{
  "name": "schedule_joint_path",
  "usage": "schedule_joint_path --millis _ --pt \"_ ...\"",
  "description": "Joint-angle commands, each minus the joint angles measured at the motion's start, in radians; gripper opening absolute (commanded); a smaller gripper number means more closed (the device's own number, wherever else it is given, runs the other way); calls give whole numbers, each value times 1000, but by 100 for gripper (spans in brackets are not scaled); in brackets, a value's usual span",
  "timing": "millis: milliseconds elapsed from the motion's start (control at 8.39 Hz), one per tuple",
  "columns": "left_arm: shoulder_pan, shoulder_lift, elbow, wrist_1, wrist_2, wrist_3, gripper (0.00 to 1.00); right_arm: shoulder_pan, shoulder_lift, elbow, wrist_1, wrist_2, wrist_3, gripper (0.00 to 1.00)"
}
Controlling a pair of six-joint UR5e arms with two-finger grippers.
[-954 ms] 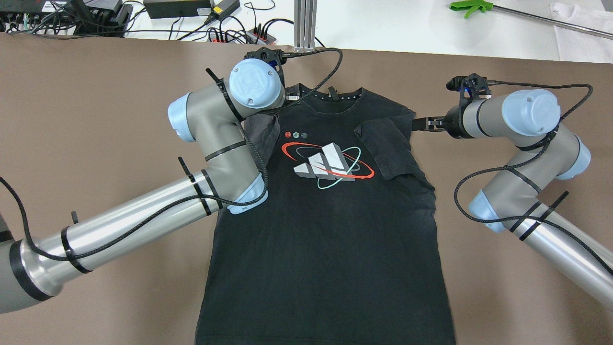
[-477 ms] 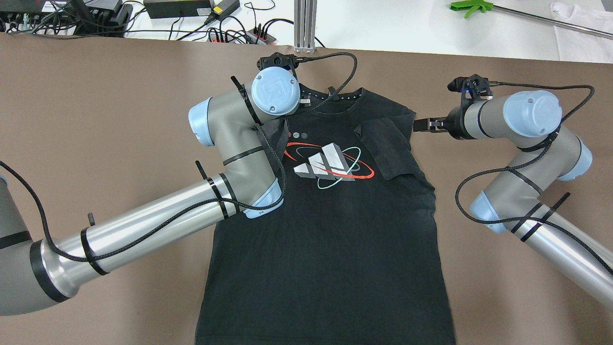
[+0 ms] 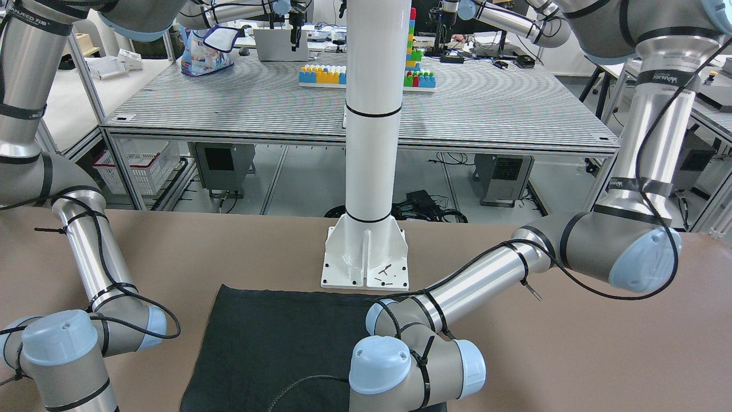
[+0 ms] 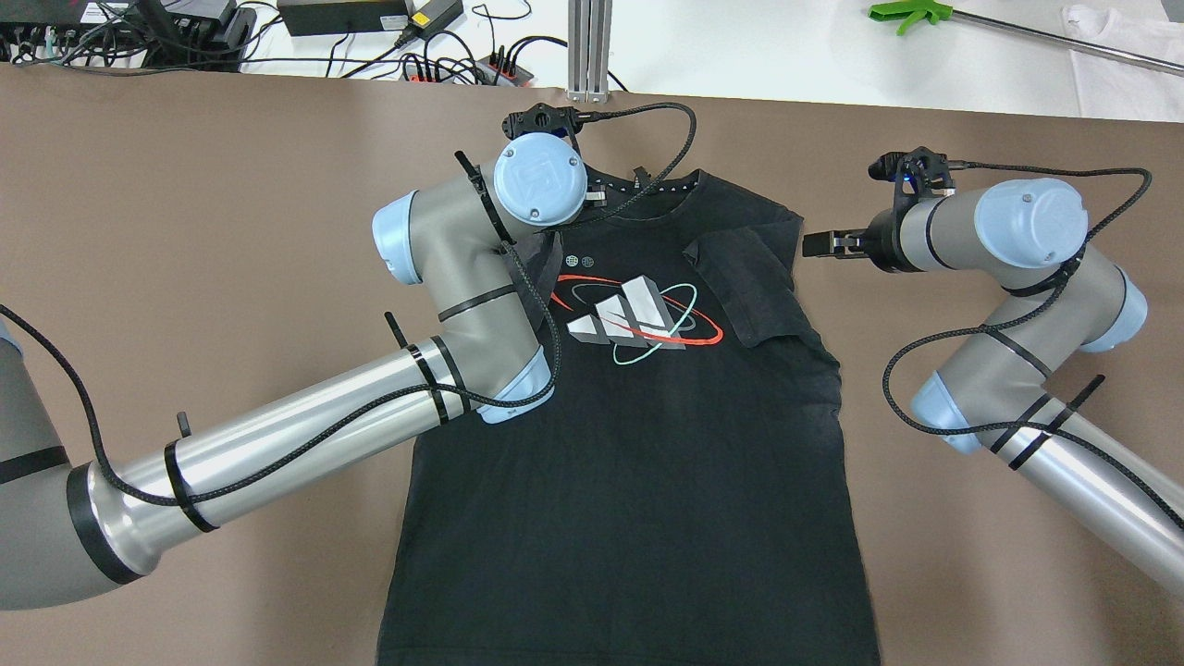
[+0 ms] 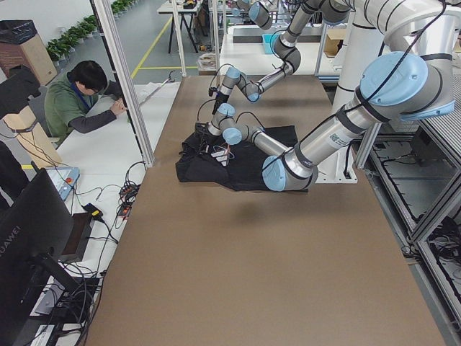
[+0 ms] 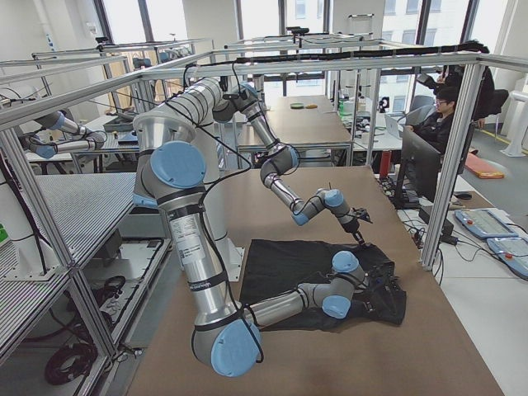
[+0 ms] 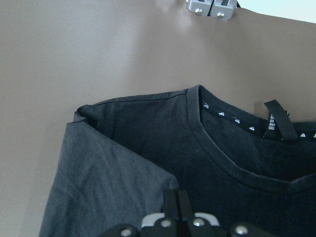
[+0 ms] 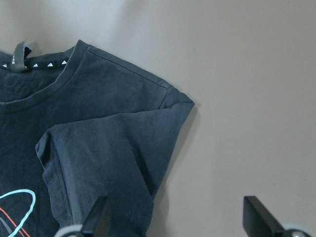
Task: Fold clothes
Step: 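Fold the sleeve with the left gripper inward over the shirt's chest, then move both grippers down toward the shirt's hem corners nearest the robot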
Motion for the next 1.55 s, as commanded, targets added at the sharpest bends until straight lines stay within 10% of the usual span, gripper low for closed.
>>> schedule_joint_path --millis 0,119,238,715,1431 --pt "14 -9 -3 -2 0 -1 0 0 -10 0 2 0 0 94" --pt "15 -9 -4 -2 0 0 0 0 -12 0 2 -2 0 94" --pt "20 -1 -4 -14 12 2 97 0 -15 0 2 -2 2 94" --pt "12 26 -120 -34 8 8 100 0 -18 14 2 -1 2 94" --pt "12 581 -804 19 -96 -197 100 -5 -174 228 -23 198 12 94"
